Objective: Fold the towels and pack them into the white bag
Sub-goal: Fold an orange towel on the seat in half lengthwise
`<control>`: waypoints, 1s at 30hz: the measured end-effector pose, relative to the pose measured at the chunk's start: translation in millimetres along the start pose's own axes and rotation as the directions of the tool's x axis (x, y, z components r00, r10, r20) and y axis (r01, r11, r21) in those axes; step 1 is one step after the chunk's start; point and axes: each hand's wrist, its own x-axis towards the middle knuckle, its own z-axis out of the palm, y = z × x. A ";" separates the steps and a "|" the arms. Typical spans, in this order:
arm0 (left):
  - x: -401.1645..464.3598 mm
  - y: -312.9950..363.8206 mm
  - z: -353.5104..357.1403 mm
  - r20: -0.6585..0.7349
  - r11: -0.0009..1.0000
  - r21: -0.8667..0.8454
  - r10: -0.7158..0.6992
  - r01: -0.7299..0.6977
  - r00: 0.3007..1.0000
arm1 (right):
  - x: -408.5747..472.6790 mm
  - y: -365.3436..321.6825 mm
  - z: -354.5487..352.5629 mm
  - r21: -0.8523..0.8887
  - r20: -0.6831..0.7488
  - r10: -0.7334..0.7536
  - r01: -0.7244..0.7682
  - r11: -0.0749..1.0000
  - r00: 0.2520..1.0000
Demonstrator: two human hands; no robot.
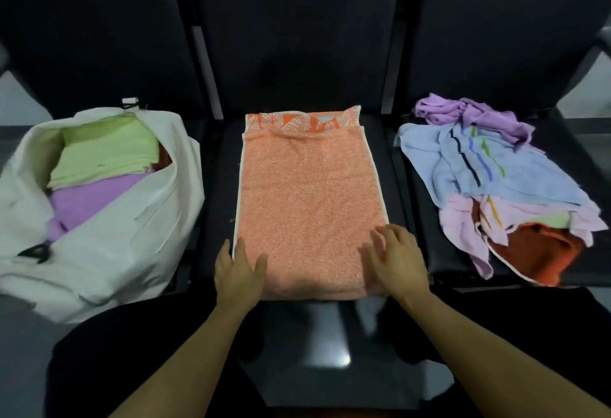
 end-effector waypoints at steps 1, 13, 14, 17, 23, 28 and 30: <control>-10.4 -7.8 2.3 -0.067 0.998 -0.058 -0.007 0.003 0.998 | -14.7 -0.9 -4.6 0.037 -0.070 0.035 -0.032 0.999 0.997; -32.5 -59.4 -0.2 0.244 0.765 -0.506 -0.315 0.397 0.917 | -74.4 25.3 -8.2 0.241 0.438 0.514 -0.647 0.723 0.737; -32.7 -59.7 -0.4 0.256 0.742 -0.532 -0.319 0.408 0.913 | -73.3 24.6 -6.4 0.297 0.457 0.490 -0.647 0.702 0.742; -34.0 -57.7 -1.9 0.287 0.692 -0.575 -0.329 0.436 0.900 | -72.0 25.9 -1.7 0.357 0.463 0.468 -0.642 0.679 0.752; -35.7 -52.1 -2.2 0.486 0.462 -0.647 -0.363 0.606 0.795 | -75.1 27.0 0.3 0.488 0.439 0.492 -0.659 0.573 0.752; -31.5 -45.5 2.3 0.599 0.337 -0.665 -0.292 0.666 0.746 | -74.0 28.7 3.7 0.523 0.569 0.493 -0.752 0.401 0.658; -29.3 -44.1 5.9 0.594 0.349 -0.662 -0.296 0.663 0.748 | -72.0 29.9 6.7 0.530 0.589 0.470 -0.754 0.389 0.657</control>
